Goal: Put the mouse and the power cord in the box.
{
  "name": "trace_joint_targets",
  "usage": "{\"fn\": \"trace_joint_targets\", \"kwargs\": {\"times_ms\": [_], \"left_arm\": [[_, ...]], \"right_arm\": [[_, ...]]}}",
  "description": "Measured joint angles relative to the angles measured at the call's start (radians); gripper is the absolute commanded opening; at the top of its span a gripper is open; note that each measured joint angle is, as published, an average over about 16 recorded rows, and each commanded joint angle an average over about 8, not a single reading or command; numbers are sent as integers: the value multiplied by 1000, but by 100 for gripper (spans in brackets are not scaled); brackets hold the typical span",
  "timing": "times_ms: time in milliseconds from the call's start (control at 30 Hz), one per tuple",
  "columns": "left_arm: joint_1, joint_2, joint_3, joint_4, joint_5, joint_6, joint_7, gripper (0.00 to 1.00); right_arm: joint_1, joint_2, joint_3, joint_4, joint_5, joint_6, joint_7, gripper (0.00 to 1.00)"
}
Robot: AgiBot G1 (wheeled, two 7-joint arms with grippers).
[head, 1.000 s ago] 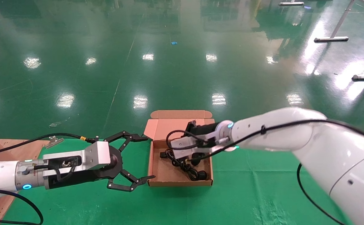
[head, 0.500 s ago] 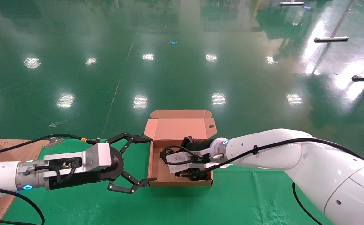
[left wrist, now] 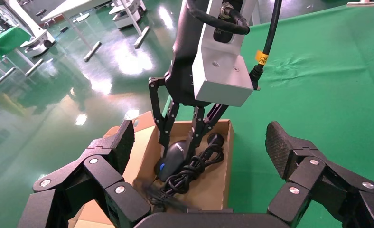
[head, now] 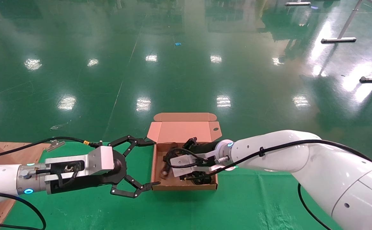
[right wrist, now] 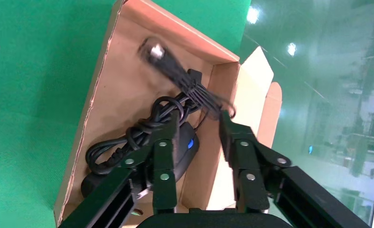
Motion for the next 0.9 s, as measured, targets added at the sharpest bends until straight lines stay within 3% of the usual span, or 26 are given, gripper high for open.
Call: {"fn": "trace_joint_targets", "kwargs": {"times_ms": [433, 900], "left_arm": [[24, -22, -30, -64, -2, -5, -54, 100], [124, -114, -160, -322, -12, -13, -281, 100]], "right_arm": [[-23, 37, 51, 33, 32, -43, 22, 100], [-141, 196, 261, 173, 198, -218, 130, 100]]}}
